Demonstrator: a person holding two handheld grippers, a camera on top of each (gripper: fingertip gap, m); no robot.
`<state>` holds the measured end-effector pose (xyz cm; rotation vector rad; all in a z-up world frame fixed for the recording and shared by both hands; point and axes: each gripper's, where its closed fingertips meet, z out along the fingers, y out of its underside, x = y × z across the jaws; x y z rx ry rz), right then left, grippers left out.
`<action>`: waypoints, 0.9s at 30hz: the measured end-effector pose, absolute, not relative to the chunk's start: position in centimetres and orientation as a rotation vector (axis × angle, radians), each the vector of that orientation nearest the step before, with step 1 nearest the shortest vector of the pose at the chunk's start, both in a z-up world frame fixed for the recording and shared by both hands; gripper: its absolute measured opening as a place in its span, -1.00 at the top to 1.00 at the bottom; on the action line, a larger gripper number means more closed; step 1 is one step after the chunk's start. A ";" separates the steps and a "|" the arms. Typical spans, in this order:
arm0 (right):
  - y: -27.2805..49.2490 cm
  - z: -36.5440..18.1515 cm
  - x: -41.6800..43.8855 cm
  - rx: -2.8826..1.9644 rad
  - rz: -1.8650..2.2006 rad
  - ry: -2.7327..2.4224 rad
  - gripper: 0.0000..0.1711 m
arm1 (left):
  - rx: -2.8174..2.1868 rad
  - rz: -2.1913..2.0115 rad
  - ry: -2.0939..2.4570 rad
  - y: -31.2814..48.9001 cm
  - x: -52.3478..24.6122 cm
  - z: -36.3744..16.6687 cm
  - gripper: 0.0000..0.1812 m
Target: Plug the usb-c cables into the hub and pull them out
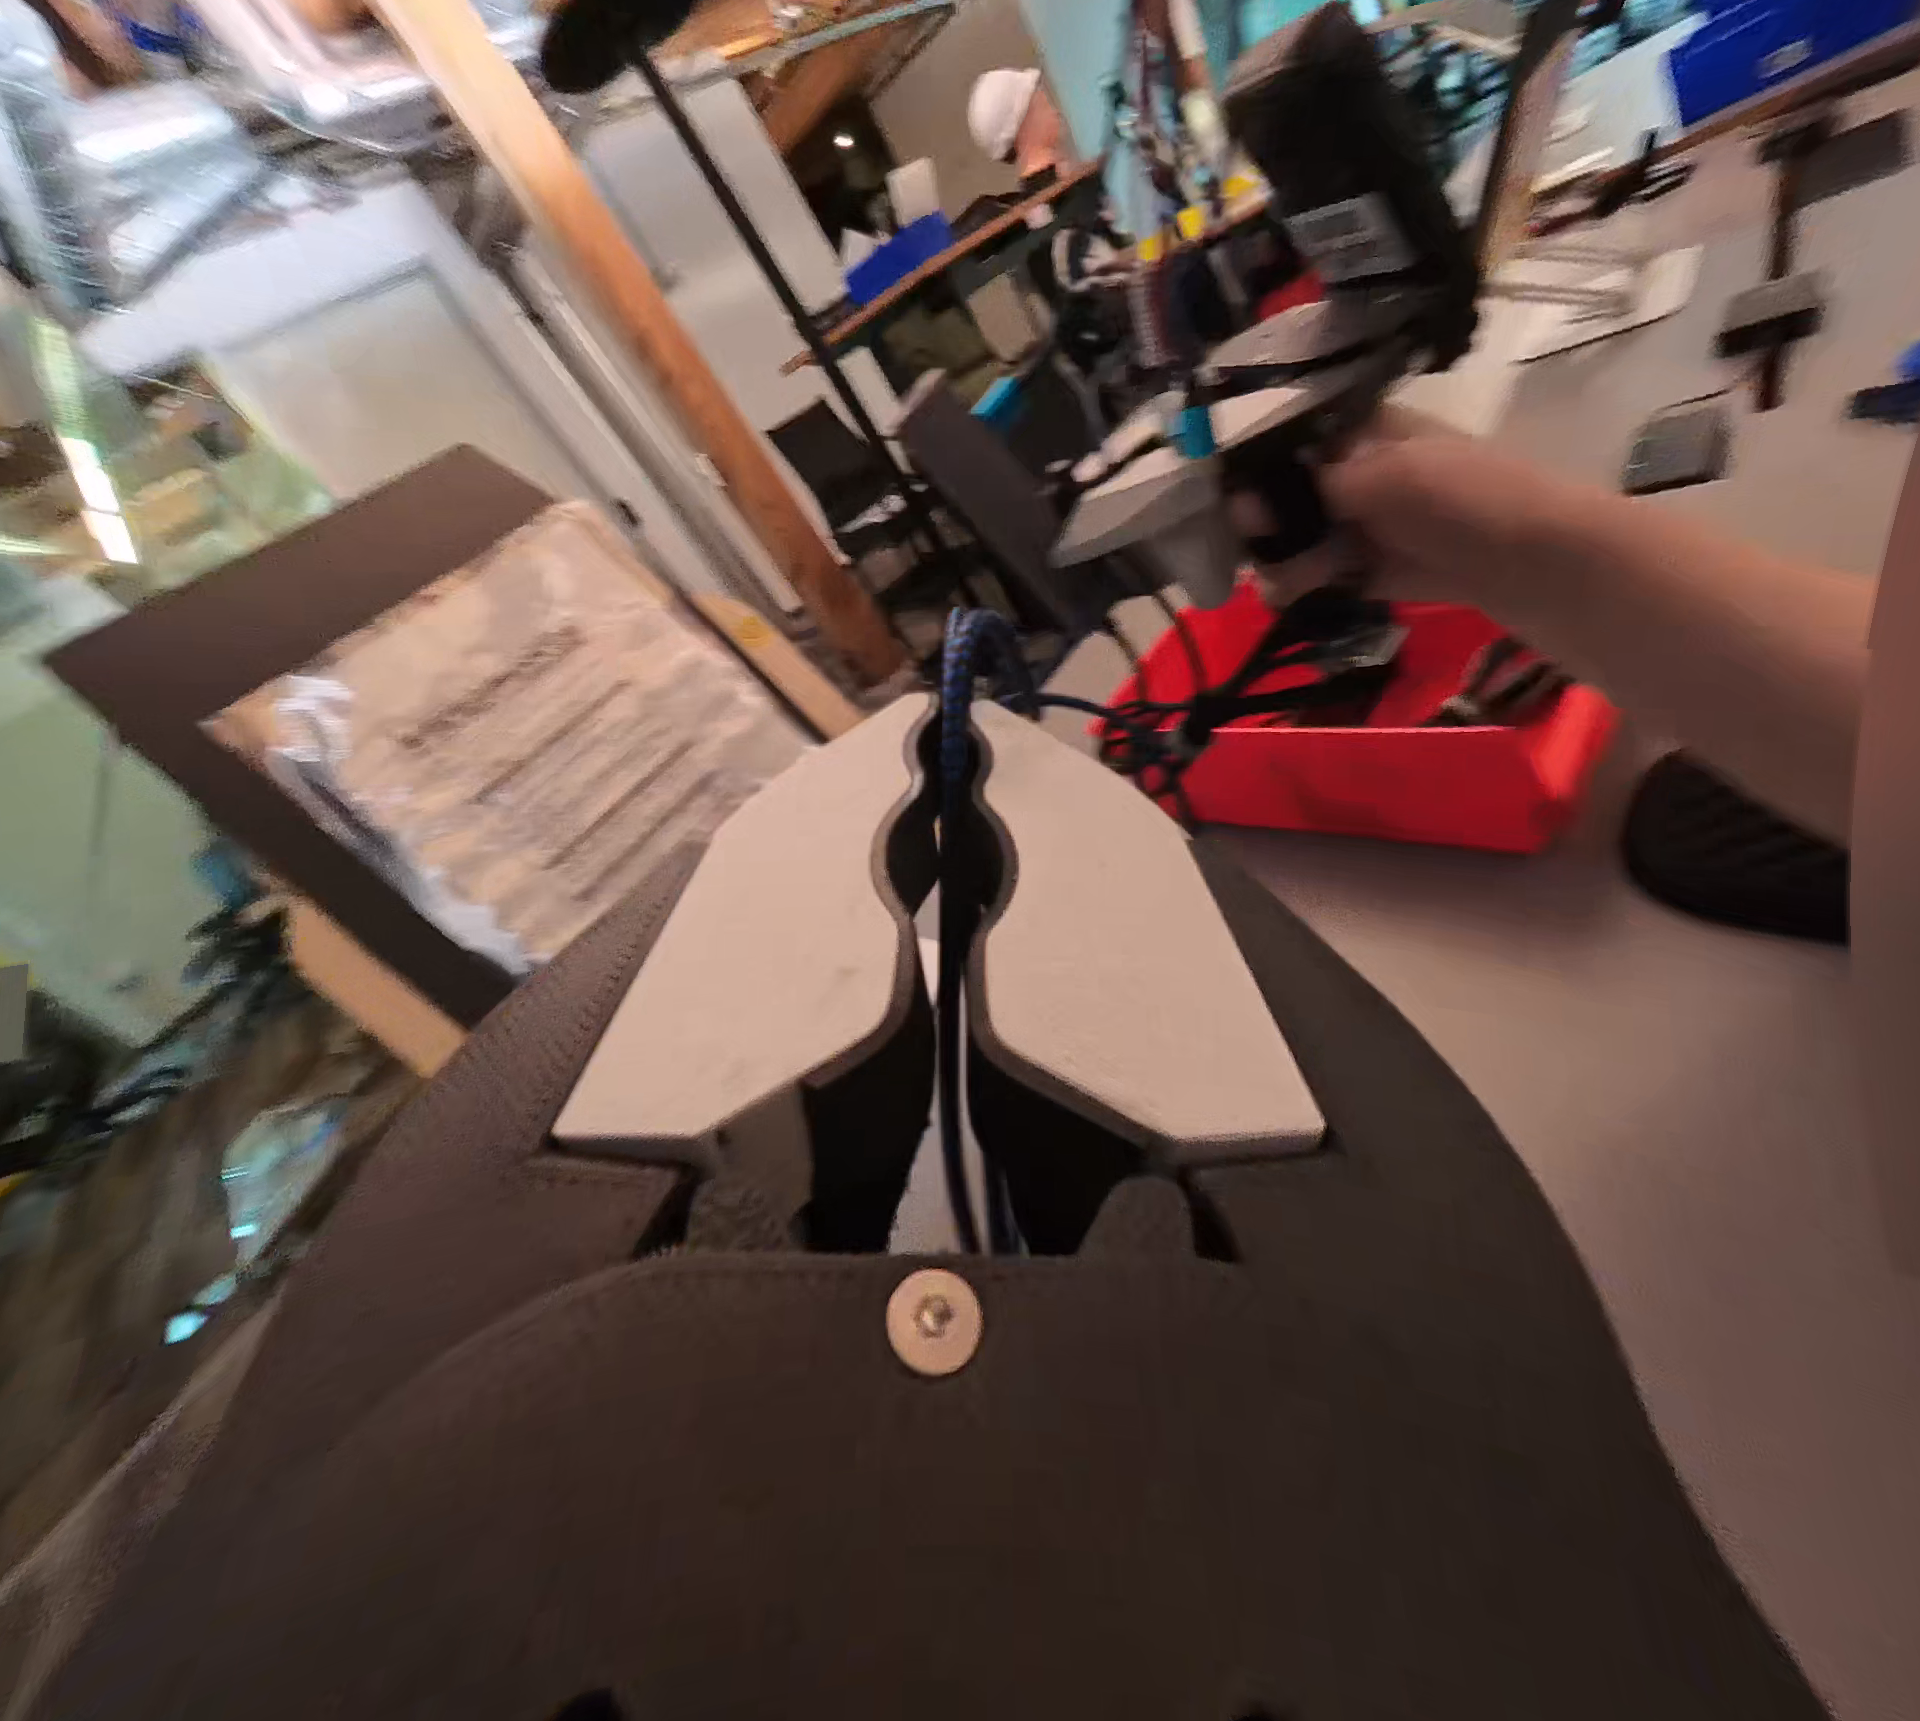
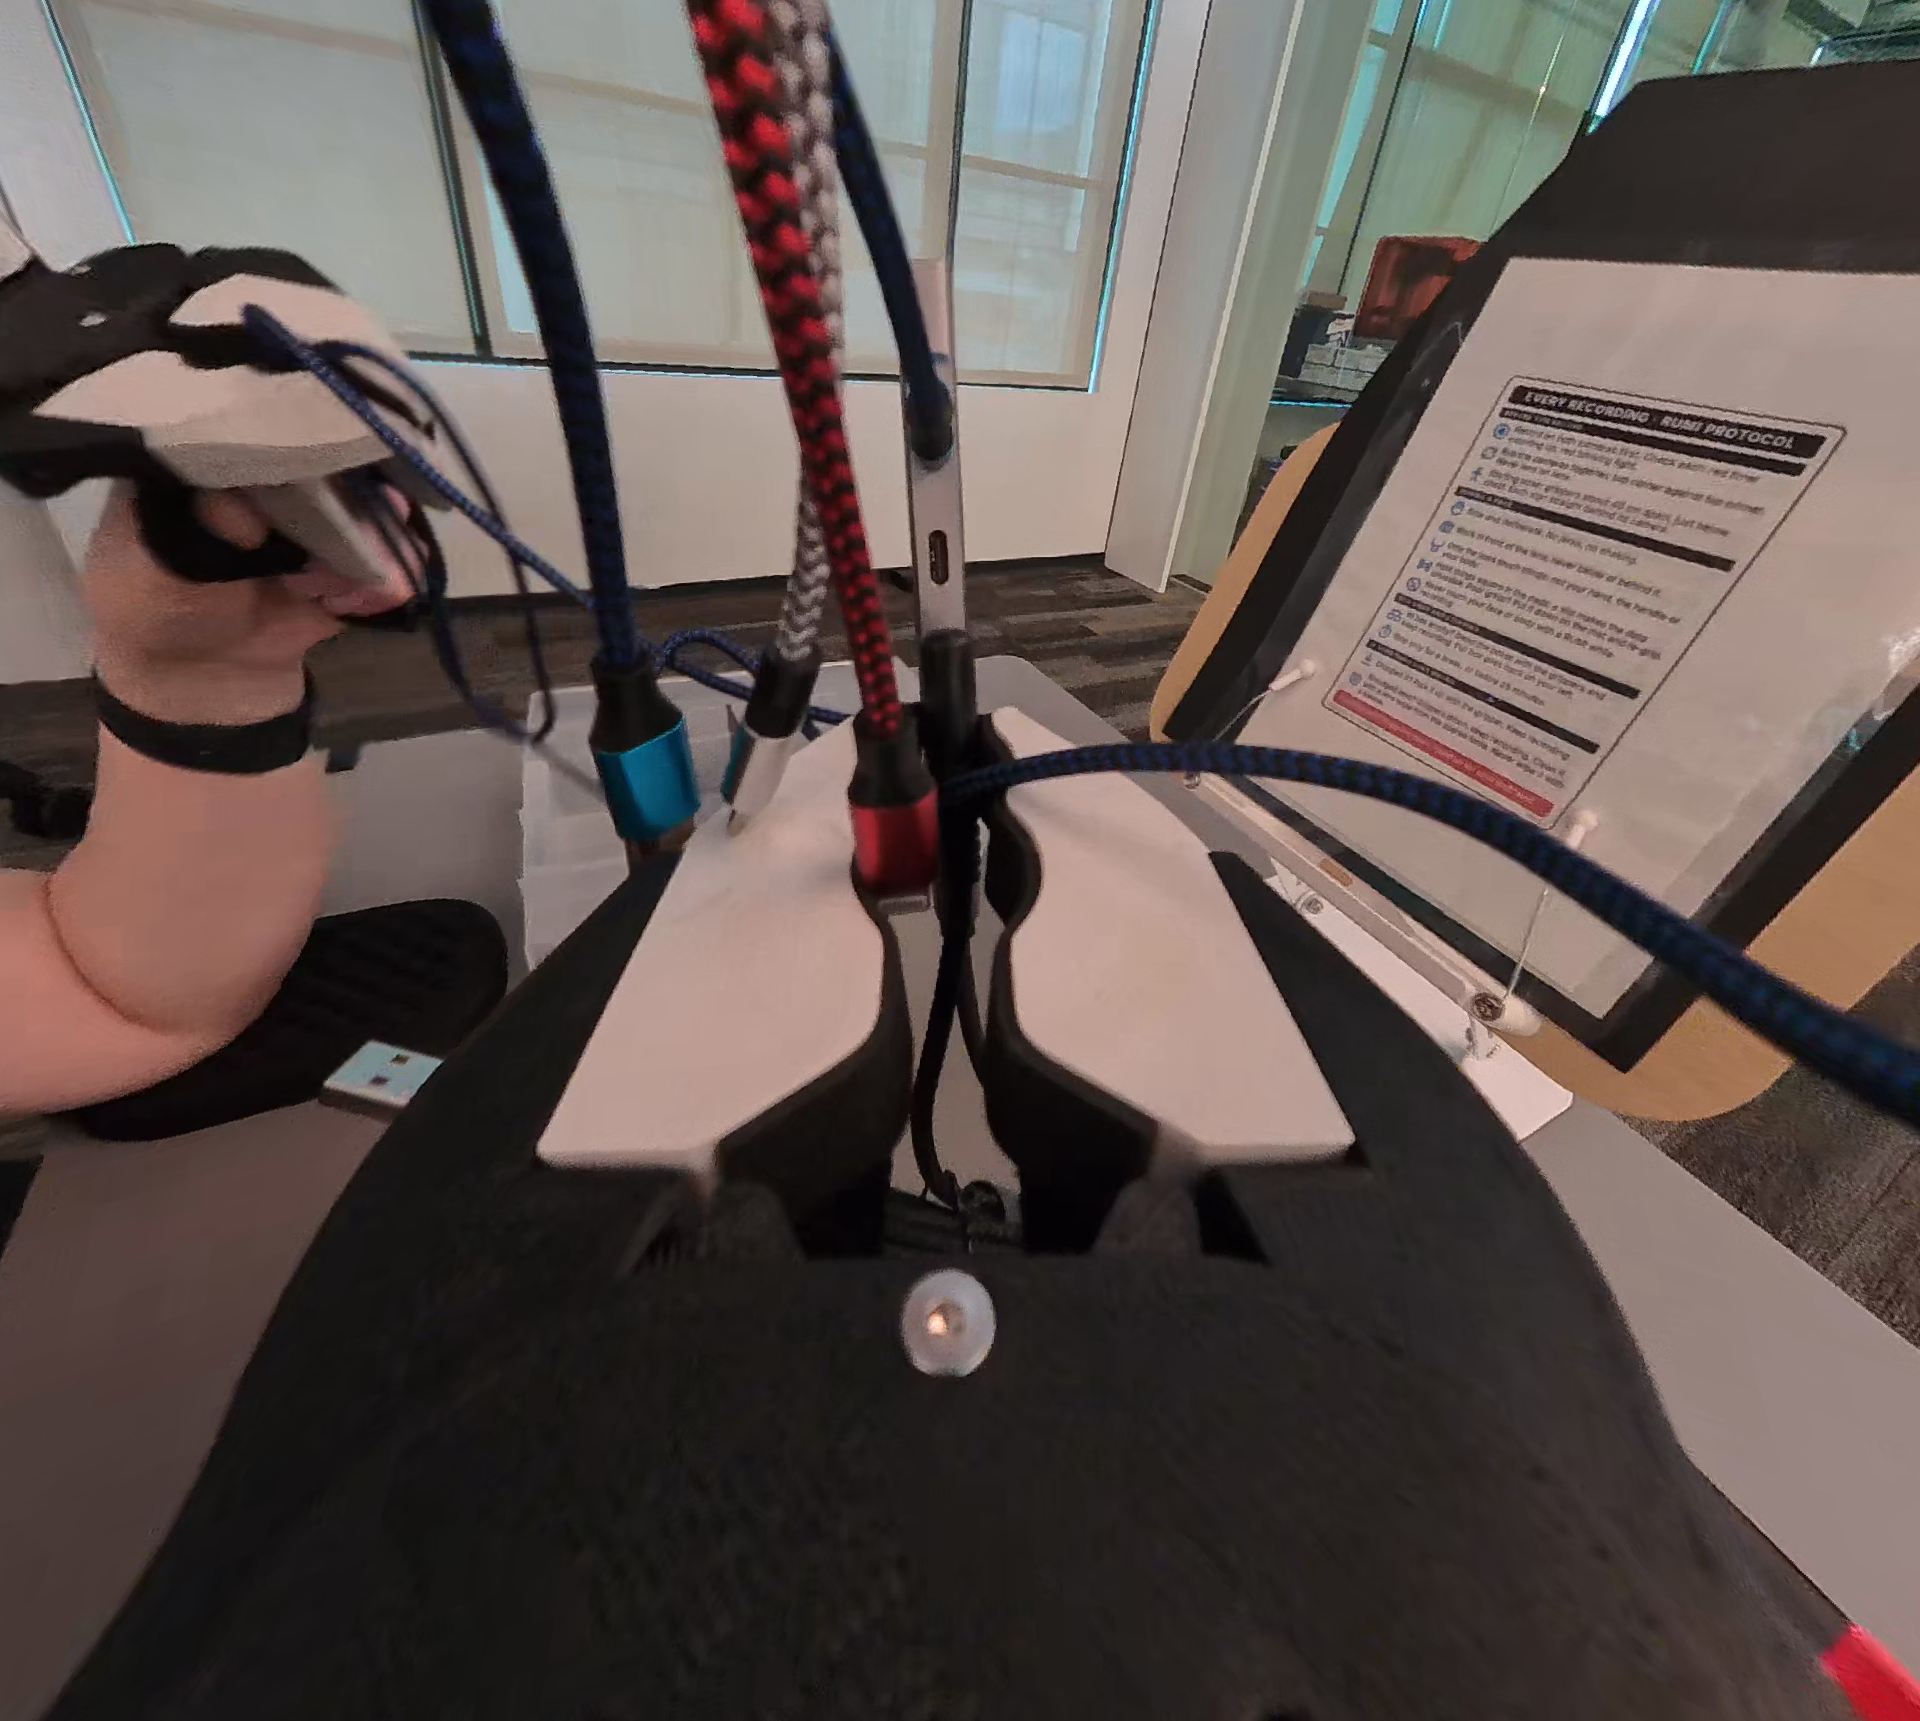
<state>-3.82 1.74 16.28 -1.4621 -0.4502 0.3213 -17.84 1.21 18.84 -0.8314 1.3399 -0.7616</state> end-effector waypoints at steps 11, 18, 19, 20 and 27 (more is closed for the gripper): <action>3.5 9.7 -4.9 -1.694 0.275 -0.724 0.88 | -1.216 -0.944 1.906 1.8 -12.7 6.6 0.36; 4.2 6.0 -8.2 -1.717 0.189 -0.986 0.87 | -1.053 -1.134 1.636 4.8 -13.9 11.2 0.38; 4.2 5.7 -8.7 -1.712 0.189 -1.019 0.88 | -1.014 -1.135 1.651 4.3 -13.8 11.2 0.39; 4.1 5.3 -9.2 -1.702 0.187 -1.051 0.88 | -0.995 -1.108 1.680 4.0 -13.6 10.8 0.40; 3.8 4.3 -10.9 -1.649 0.207 -1.155 0.88 | -0.876 -0.724 1.867 3.9 -12.0 6.2 0.75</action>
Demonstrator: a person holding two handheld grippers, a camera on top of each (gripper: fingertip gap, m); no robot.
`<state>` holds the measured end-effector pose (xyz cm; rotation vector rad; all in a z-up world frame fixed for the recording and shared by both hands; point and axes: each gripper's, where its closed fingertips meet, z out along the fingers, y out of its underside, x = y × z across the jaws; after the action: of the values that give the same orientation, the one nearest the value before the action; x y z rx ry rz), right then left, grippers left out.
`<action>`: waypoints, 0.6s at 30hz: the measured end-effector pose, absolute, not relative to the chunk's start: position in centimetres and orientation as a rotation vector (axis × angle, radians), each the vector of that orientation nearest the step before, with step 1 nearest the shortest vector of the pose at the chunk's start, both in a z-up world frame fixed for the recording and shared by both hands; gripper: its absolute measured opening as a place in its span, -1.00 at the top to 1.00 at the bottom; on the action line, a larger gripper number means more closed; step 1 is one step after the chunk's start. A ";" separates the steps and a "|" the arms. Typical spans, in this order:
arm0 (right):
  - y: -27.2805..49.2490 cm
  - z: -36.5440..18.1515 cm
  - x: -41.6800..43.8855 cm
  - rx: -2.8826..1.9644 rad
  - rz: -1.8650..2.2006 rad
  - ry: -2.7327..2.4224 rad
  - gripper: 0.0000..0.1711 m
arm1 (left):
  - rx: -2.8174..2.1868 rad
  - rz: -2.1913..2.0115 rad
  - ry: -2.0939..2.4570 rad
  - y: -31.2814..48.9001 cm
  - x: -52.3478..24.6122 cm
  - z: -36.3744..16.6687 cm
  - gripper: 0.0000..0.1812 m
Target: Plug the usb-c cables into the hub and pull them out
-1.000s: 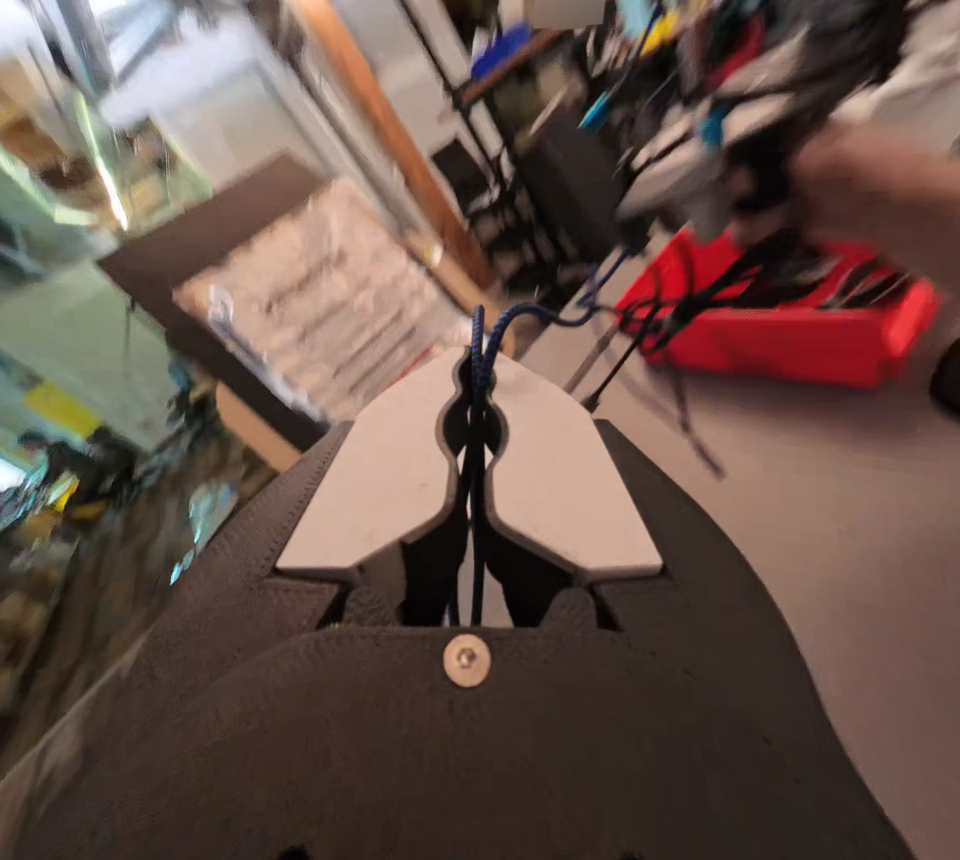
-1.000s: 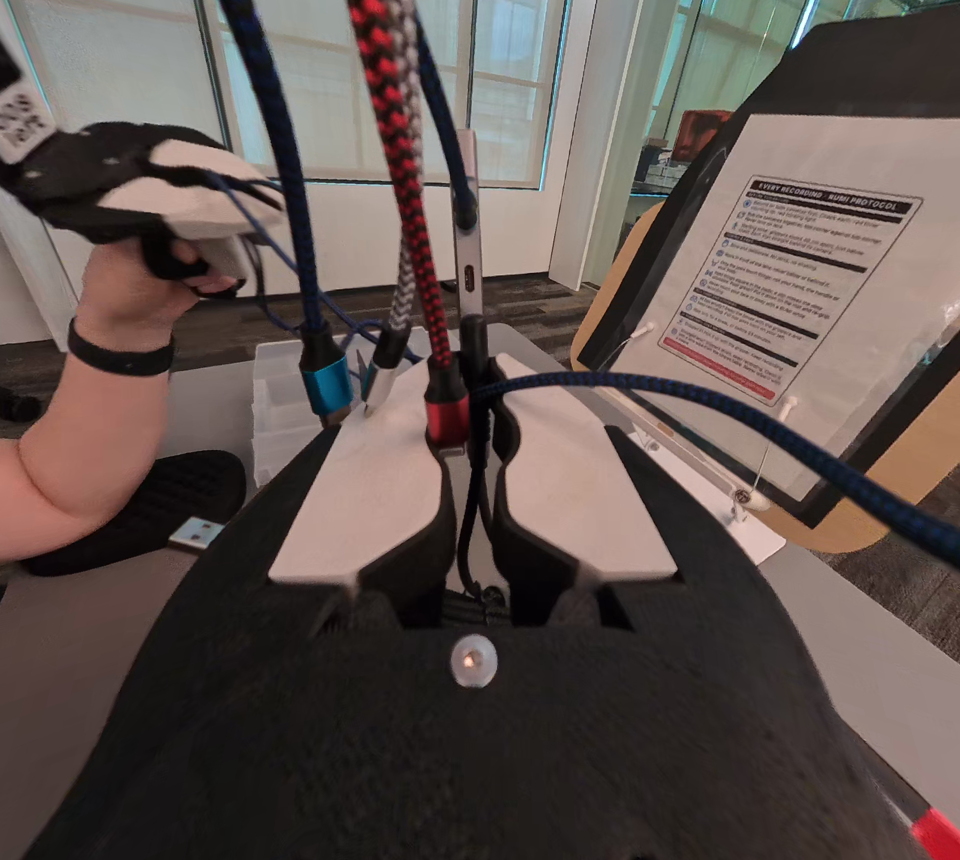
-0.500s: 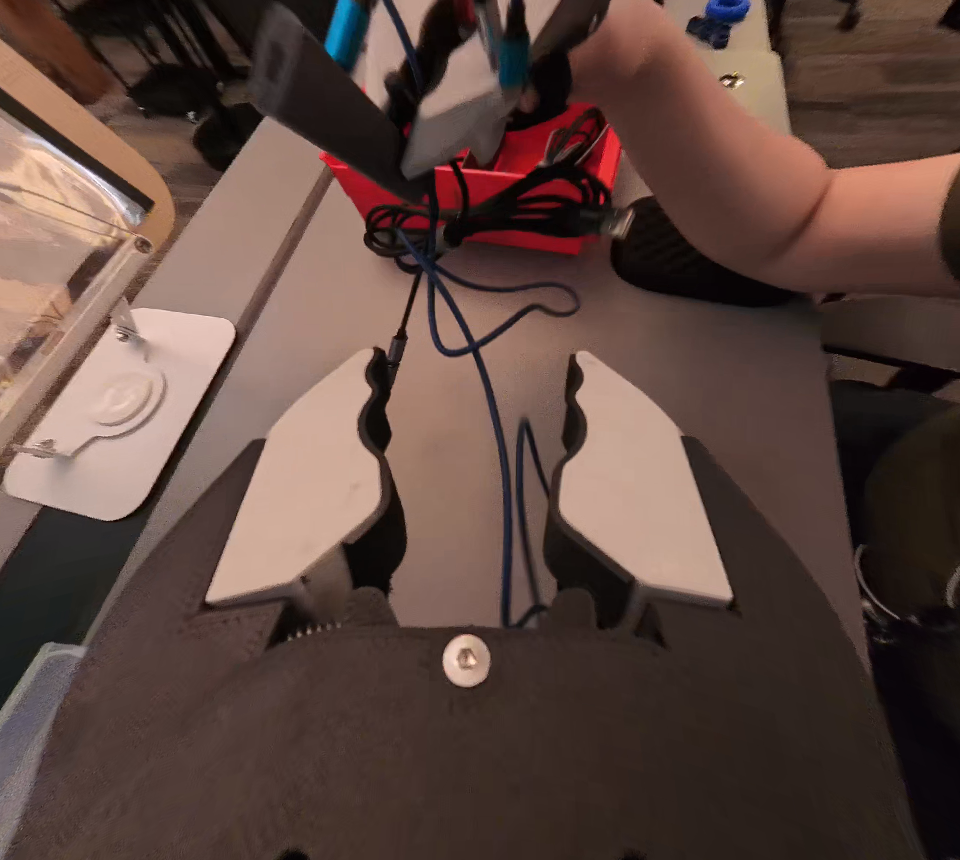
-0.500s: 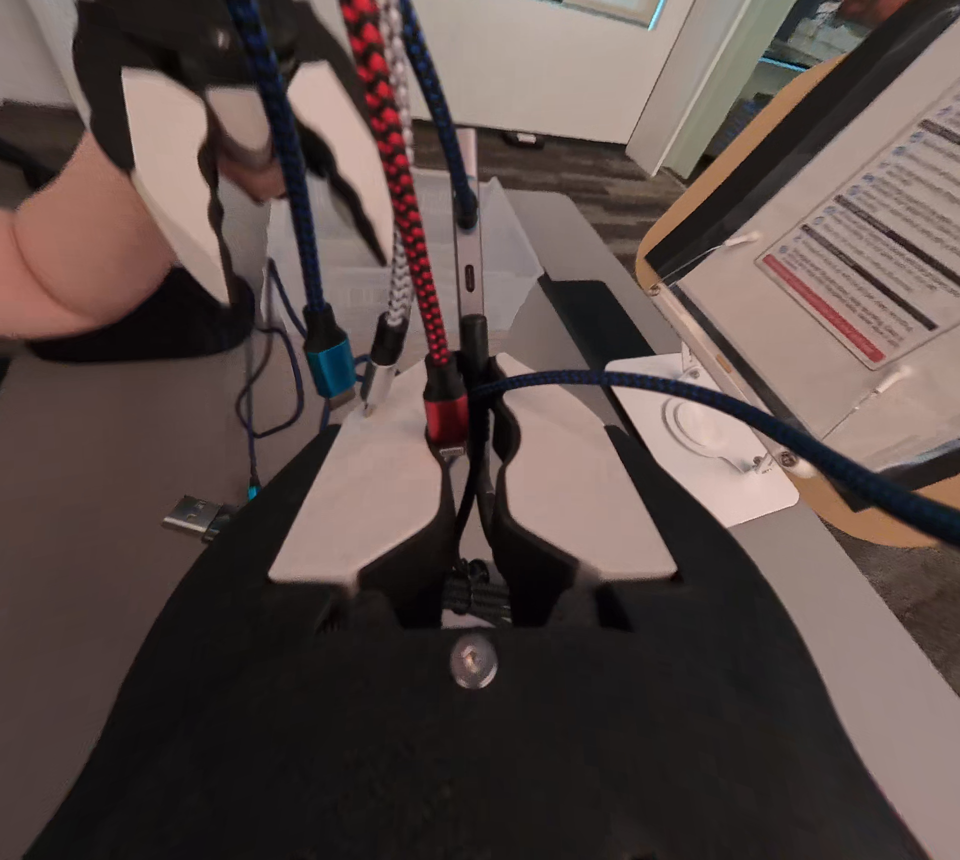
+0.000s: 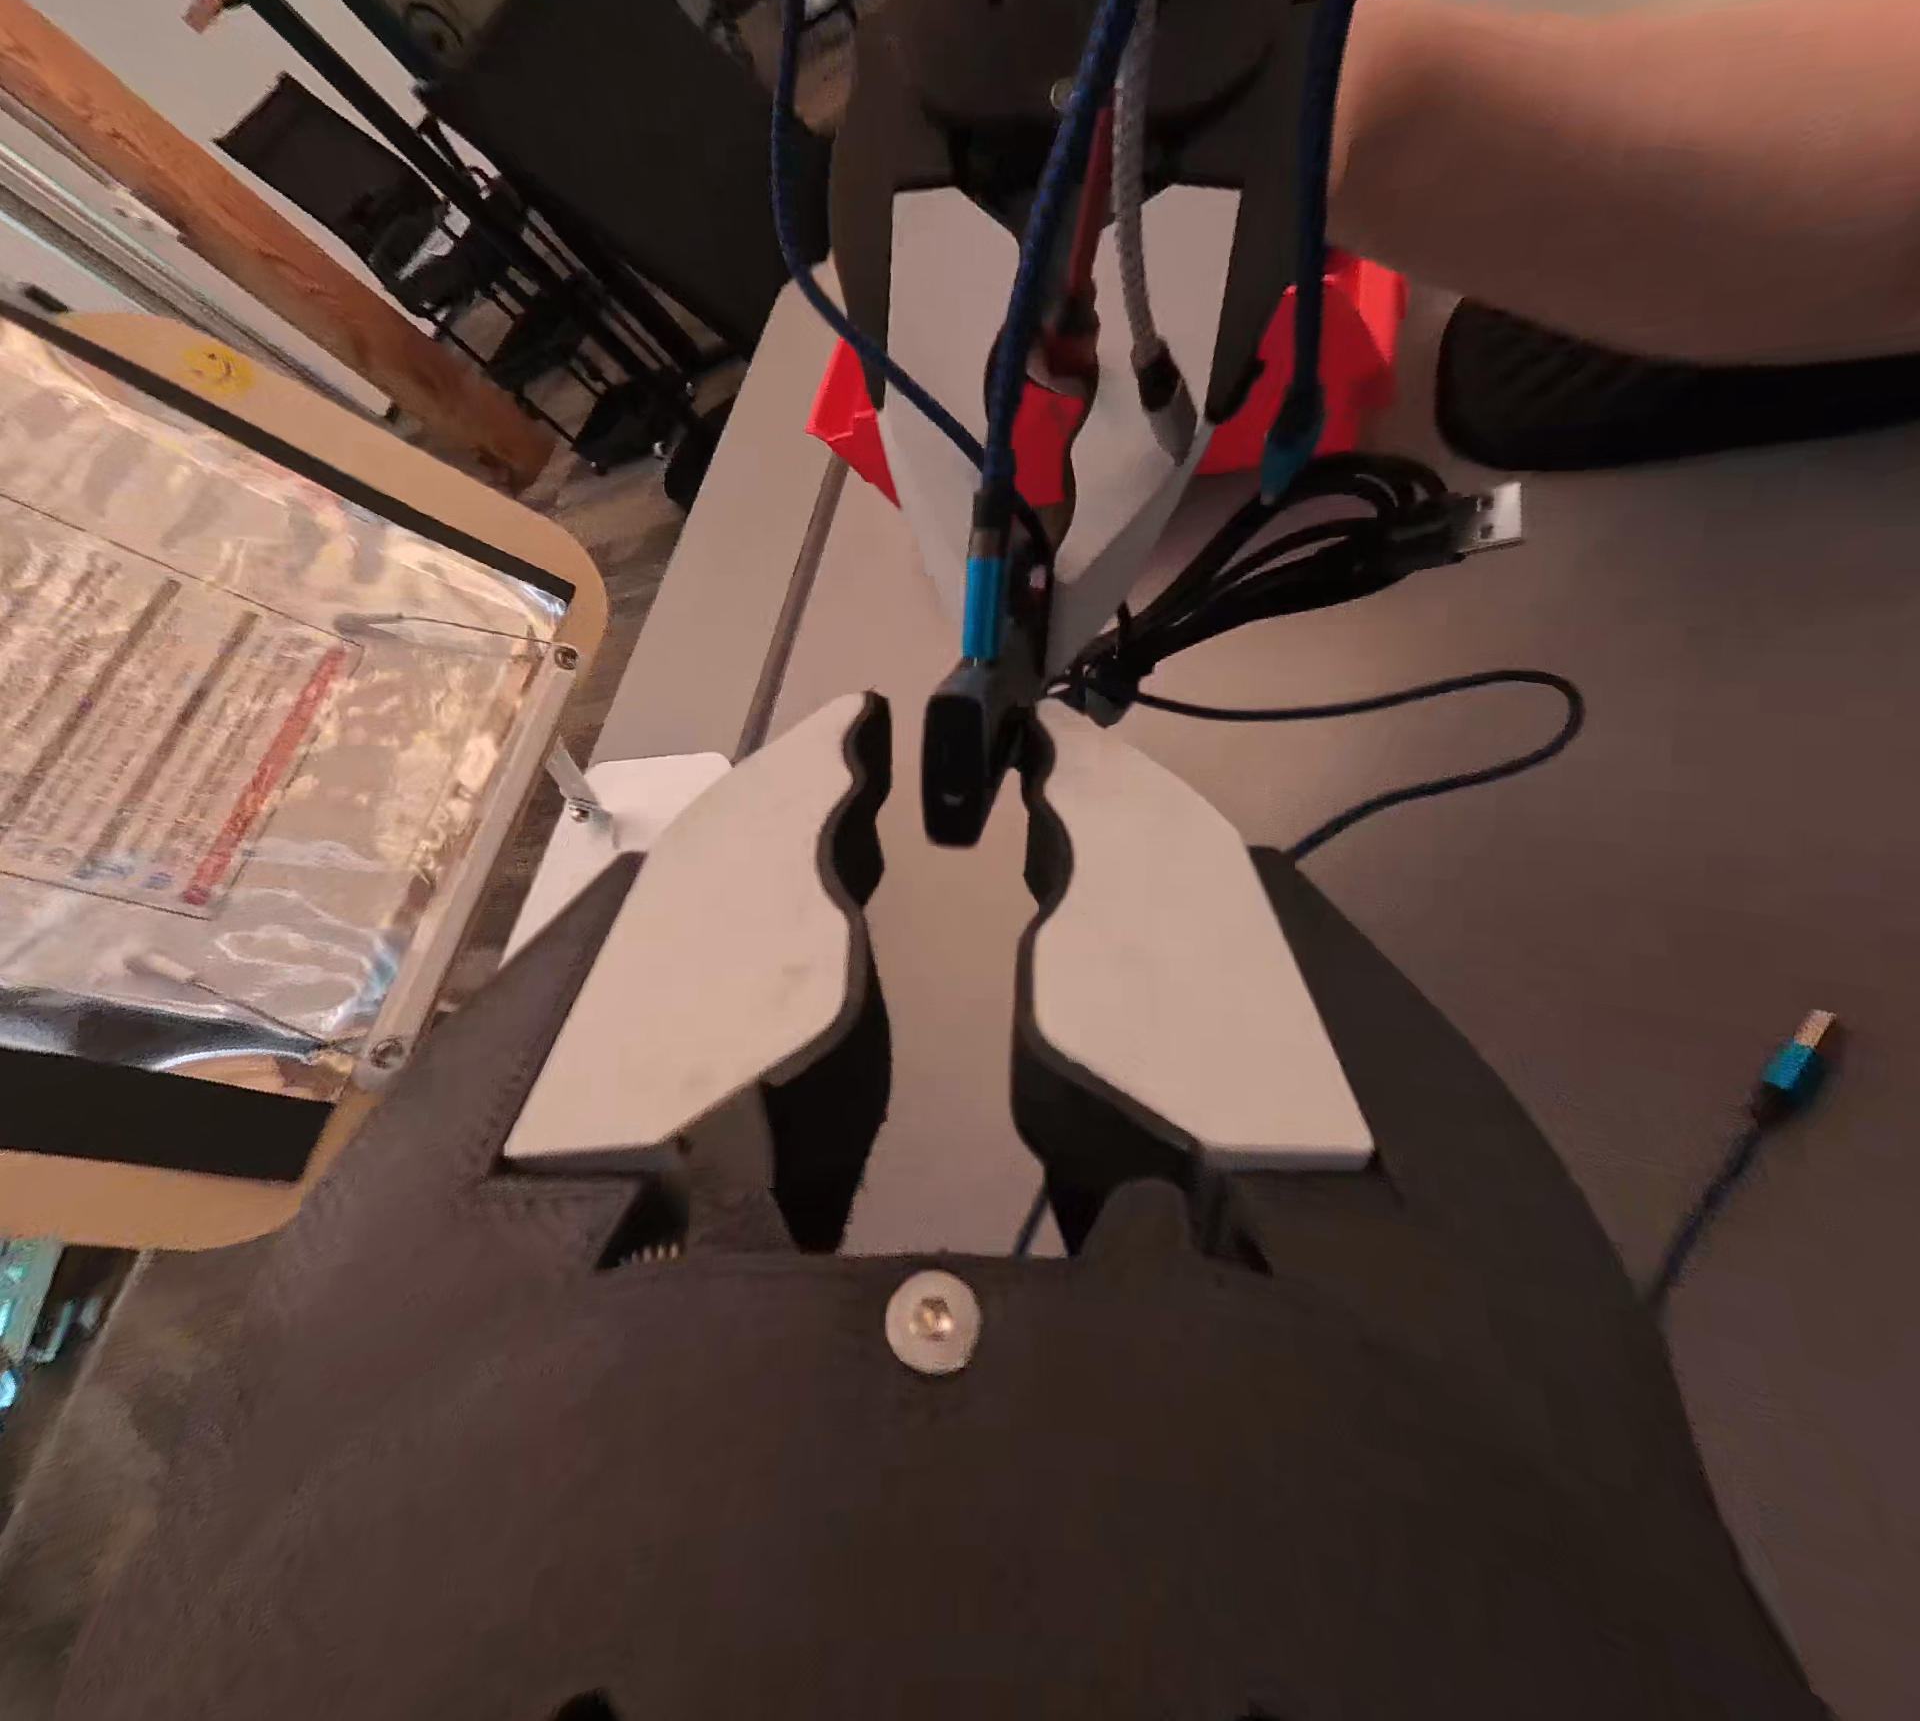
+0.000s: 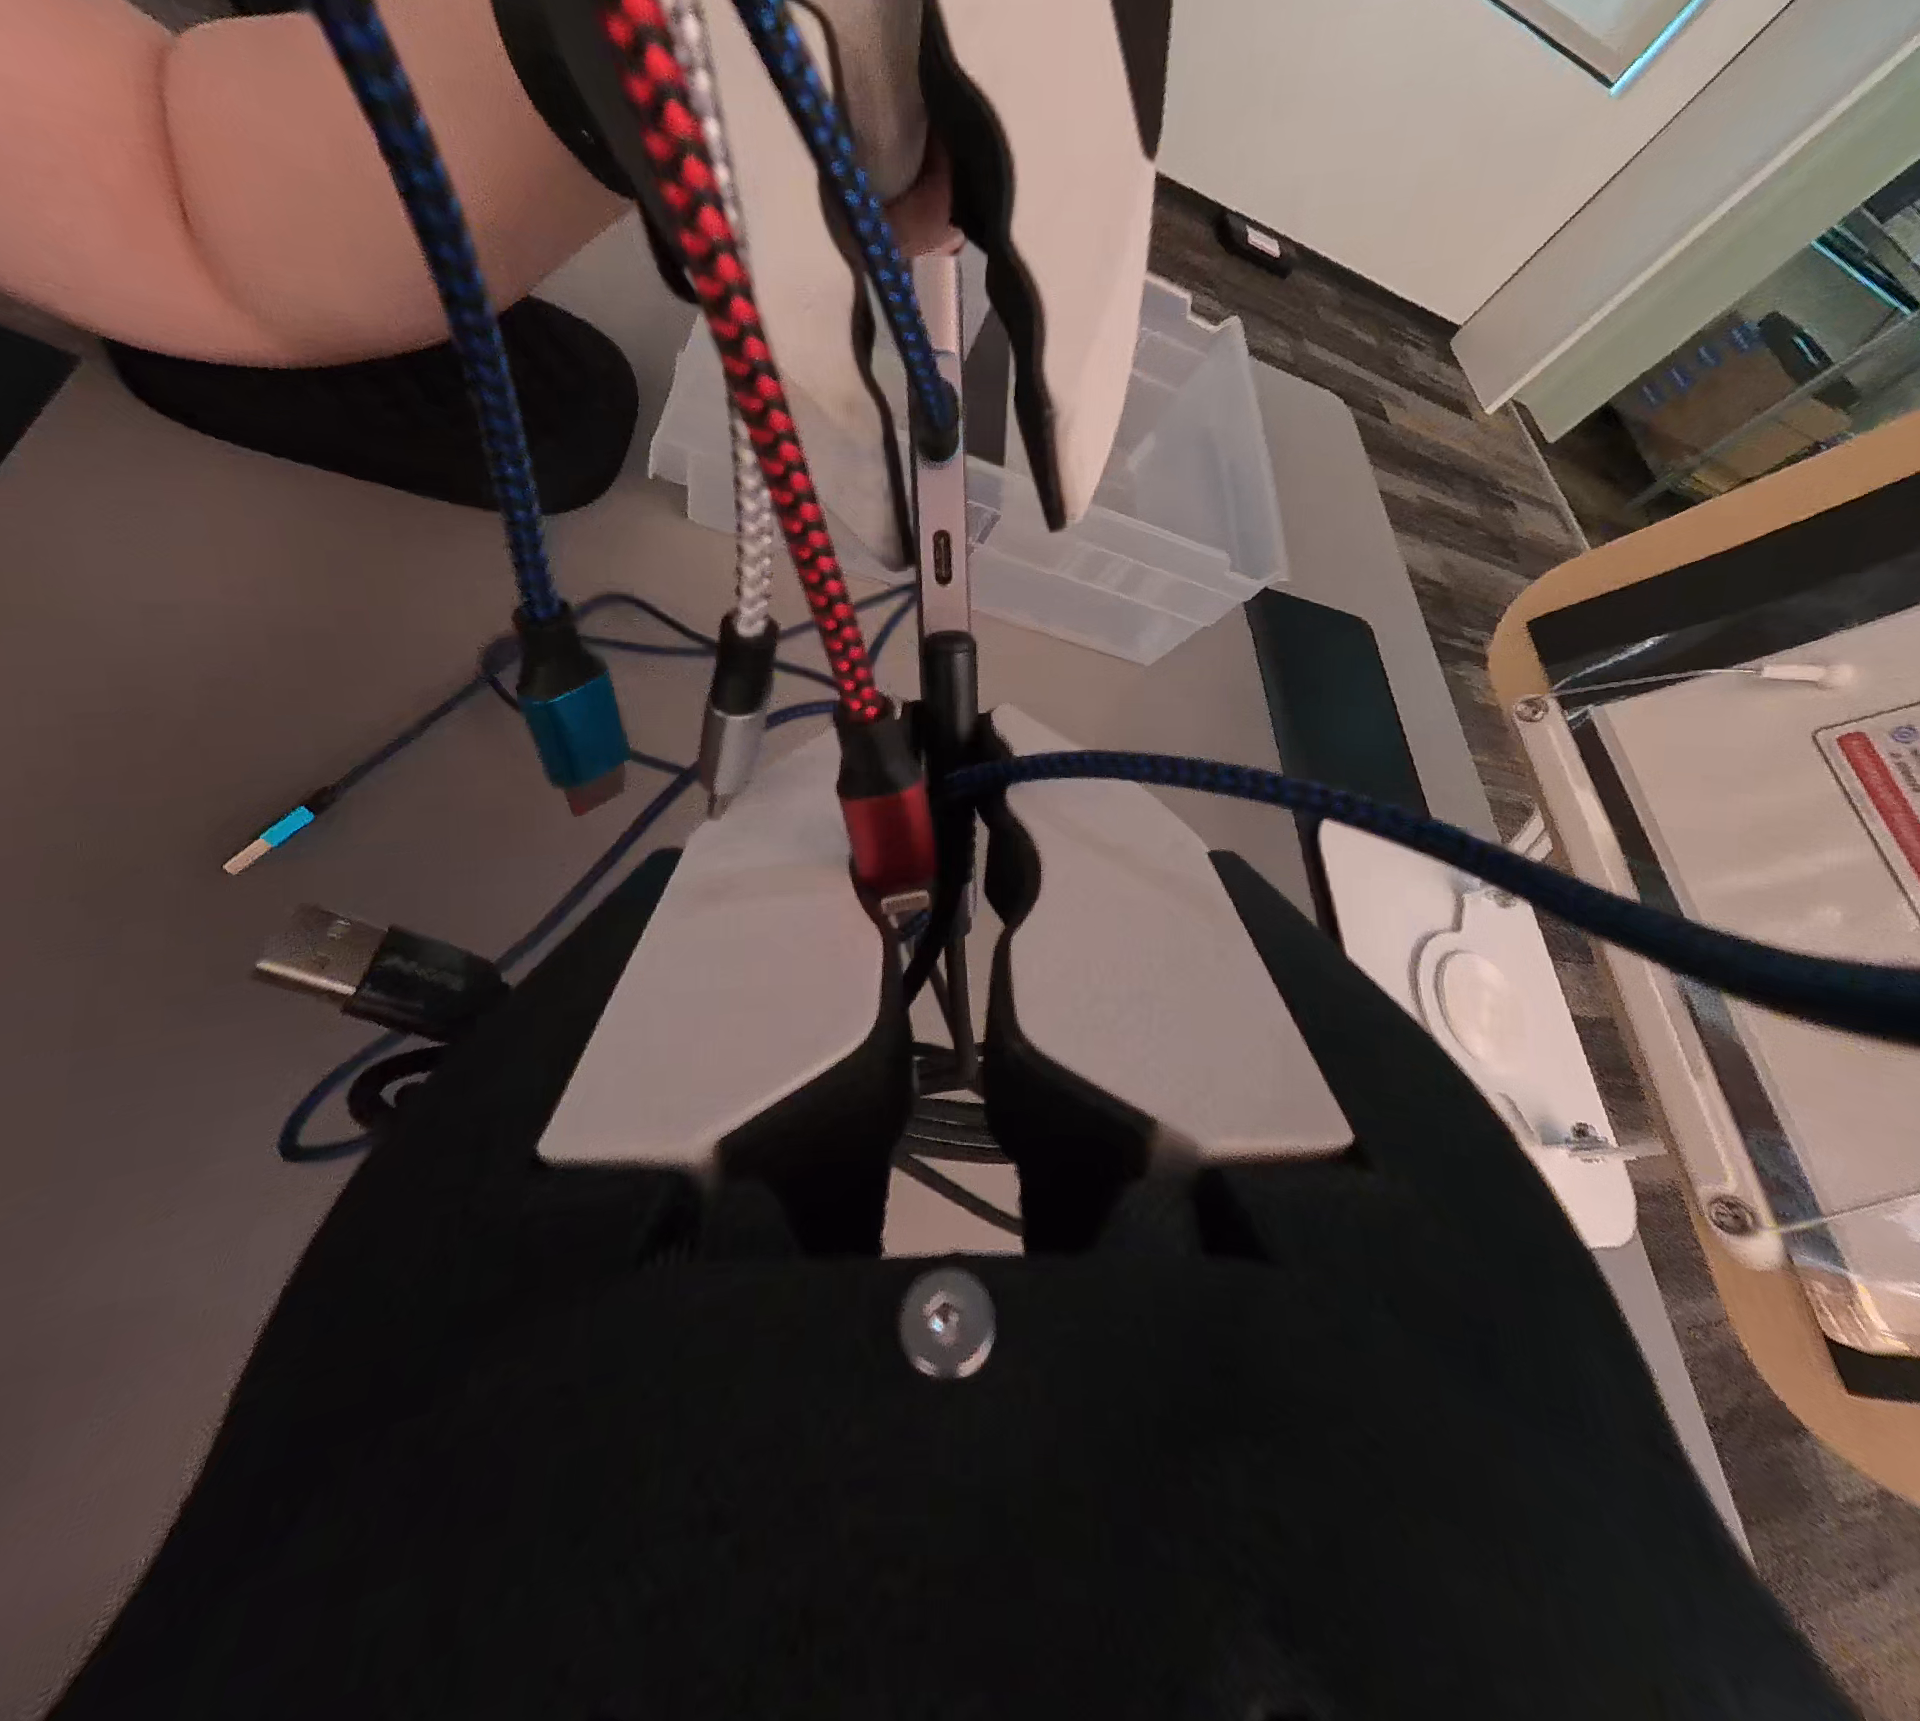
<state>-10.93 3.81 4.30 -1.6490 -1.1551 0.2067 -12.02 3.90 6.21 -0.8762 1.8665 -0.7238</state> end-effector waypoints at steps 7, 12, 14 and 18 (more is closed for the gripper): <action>4.4 2.3 -10.9 -1.660 0.089 -1.251 0.88 | -0.900 -0.634 2.029 3.8 -12.1 3.2 0.91; 4.7 2.1 -10.7 -1.620 -0.001 -1.282 0.88 | -0.848 -0.488 2.018 4.4 -11.8 2.6 0.91; 4.8 2.1 -10.5 -1.607 -0.025 -1.288 0.88 | -0.851 -0.473 2.014 4.5 -11.6 2.5 0.90; 5.0 1.9 -10.3 -1.559 -0.084 -1.306 0.88 | -0.820 -0.395 2.033 4.8 -11.4 2.1 0.91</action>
<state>-10.34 5.05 1.94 -1.5594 -1.3061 -0.0844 -11.36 4.83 2.10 -0.8200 2.0331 -0.3948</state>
